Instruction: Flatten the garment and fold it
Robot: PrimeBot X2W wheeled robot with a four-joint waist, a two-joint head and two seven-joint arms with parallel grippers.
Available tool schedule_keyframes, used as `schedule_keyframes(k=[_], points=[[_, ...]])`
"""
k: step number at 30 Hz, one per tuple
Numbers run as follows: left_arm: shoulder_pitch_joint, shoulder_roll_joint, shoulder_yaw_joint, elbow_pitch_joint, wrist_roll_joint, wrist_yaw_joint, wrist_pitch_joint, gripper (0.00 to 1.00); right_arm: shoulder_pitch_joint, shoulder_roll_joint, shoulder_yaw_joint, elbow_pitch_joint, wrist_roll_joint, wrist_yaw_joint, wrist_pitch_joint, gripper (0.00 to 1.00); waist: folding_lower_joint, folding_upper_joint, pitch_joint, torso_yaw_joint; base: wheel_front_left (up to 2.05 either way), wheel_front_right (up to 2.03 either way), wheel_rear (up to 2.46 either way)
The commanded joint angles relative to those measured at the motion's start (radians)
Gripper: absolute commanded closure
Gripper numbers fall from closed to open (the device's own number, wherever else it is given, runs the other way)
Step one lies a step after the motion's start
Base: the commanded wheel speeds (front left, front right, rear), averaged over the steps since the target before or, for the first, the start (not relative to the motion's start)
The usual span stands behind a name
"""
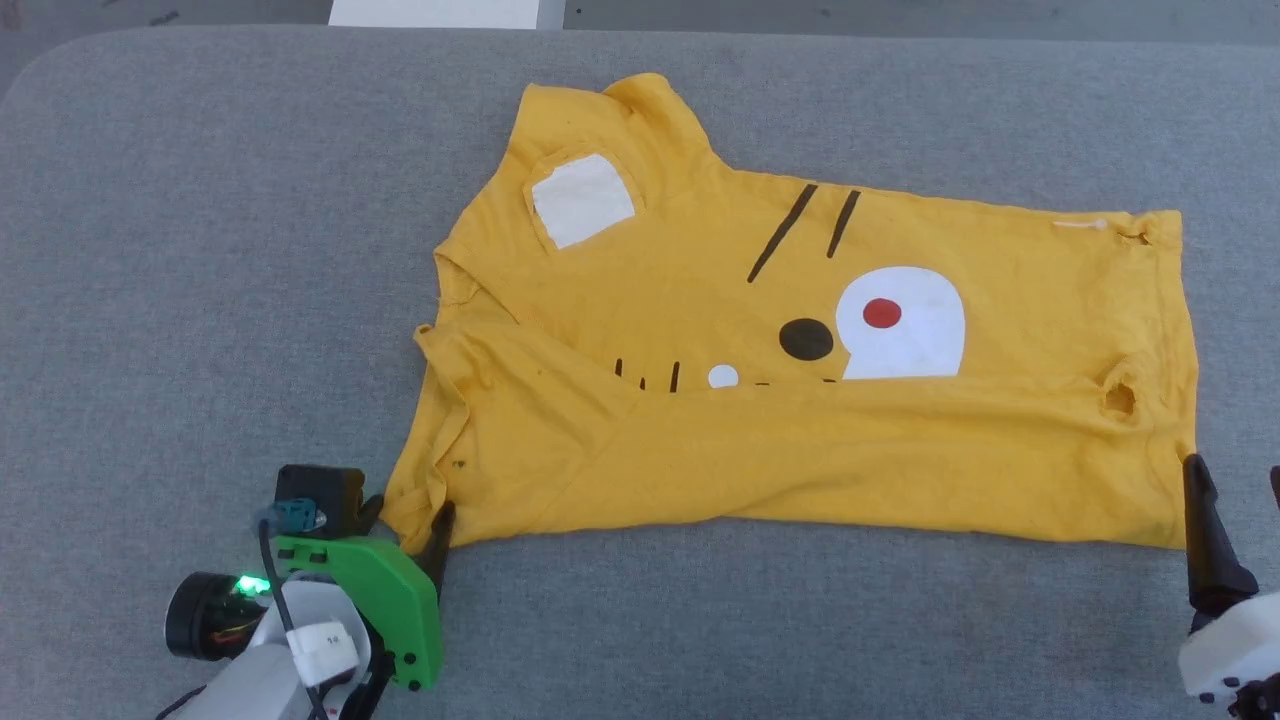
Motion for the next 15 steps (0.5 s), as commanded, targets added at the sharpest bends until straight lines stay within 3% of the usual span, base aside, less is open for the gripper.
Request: schedule_keyframes(k=[1,2,3,7,12,15], points=[[0.005,-0.010,-0.015,0.042,-0.010,-0.001,0.022,0.00,-0.026,-0.010,0.011,0.001,0.007,-0.001,0.006,0.00,0.0000,-0.0001,-0.005,-0.001,0.00,0.00,0.00],[0.006,-0.013,-0.018,0.054,-0.015,-0.007,0.023,0.80,-0.030,-0.018,0.019,0.001,0.006,-0.001,0.010,0.00,0.0000,-0.0001,-0.009,-0.001,0.00,0.00,0.00],[0.009,-0.018,-0.021,0.063,-0.024,-0.019,0.021,1.00,-0.038,-0.027,0.027,0.000,0.005,-0.001,0.014,0.00,0.0000,-0.0001,-0.014,-0.002,0.00,0.00,0.00],[0.025,-0.031,-0.010,0.072,-0.055,-0.045,-0.009,1.00,-0.069,-0.068,0.056,-0.002,0.008,-0.001,0.036,0.00,0.0000,-0.0001,-0.032,-0.002,0.00,0.00,0.00],[0.051,-0.034,0.042,0.040,-0.071,-0.020,-0.084,1.00,-0.103,-0.118,0.066,-0.001,0.023,-0.001,0.097,0.00,0.0000,-0.0001,-0.044,0.001,0.00,0.00,0.00],[0.069,-0.030,0.063,0.005,-0.073,-0.003,-0.116,1.00,-0.108,-0.129,0.039,0.016,0.033,-0.001,0.192,0.00,0.0000,-0.0001,-0.040,0.007,0.00,0.00,0.00]])
